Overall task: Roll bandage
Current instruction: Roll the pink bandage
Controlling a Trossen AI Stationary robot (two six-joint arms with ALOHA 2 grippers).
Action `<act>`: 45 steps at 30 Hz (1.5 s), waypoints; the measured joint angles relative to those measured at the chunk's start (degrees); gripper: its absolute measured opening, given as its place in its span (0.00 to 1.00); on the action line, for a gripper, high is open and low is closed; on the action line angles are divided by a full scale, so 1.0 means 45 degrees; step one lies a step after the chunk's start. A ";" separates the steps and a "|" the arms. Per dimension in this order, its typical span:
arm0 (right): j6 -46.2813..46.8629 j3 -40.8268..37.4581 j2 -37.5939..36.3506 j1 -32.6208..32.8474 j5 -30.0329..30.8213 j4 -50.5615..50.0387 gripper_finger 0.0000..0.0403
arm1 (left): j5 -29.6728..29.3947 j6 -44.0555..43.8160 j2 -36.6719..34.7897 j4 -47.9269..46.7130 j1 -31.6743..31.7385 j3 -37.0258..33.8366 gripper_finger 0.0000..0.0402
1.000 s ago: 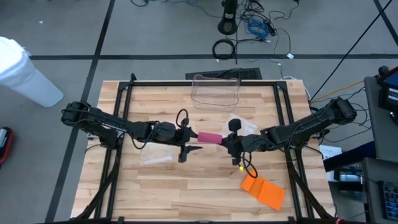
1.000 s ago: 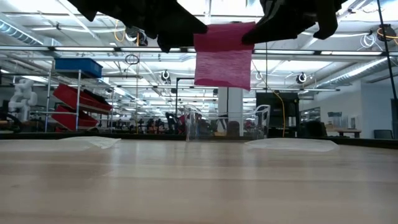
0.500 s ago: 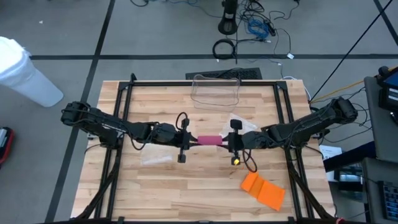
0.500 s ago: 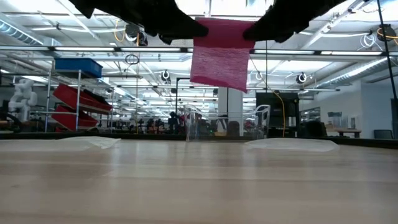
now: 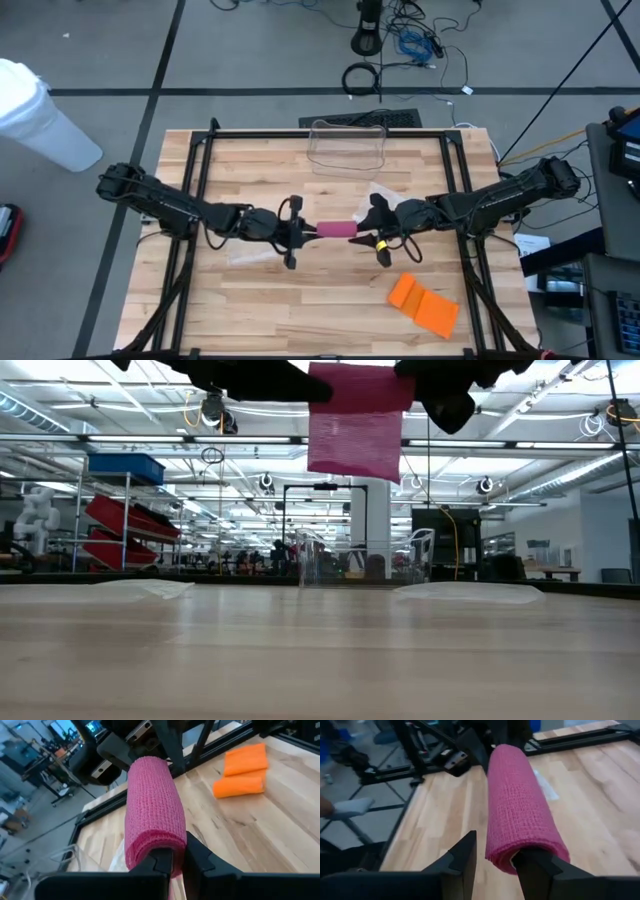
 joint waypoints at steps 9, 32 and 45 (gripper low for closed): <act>-0.1624 -0.0003 0.0006 0.0016 0.0230 -0.0050 0.12 | 0.0114 -0.0294 0.0019 0.0039 -0.0159 -0.0001 0.10; -0.8970 0.0074 0.0317 0.0121 0.3013 -0.1224 0.01 | 0.0718 -0.6007 0.0083 0.0457 0.0440 -0.0068 0.34; -0.9527 0.0062 0.0665 0.0439 0.3689 -0.1159 0.03 | 0.0019 -0.4919 0.0083 0.0453 0.0464 -0.0083 0.16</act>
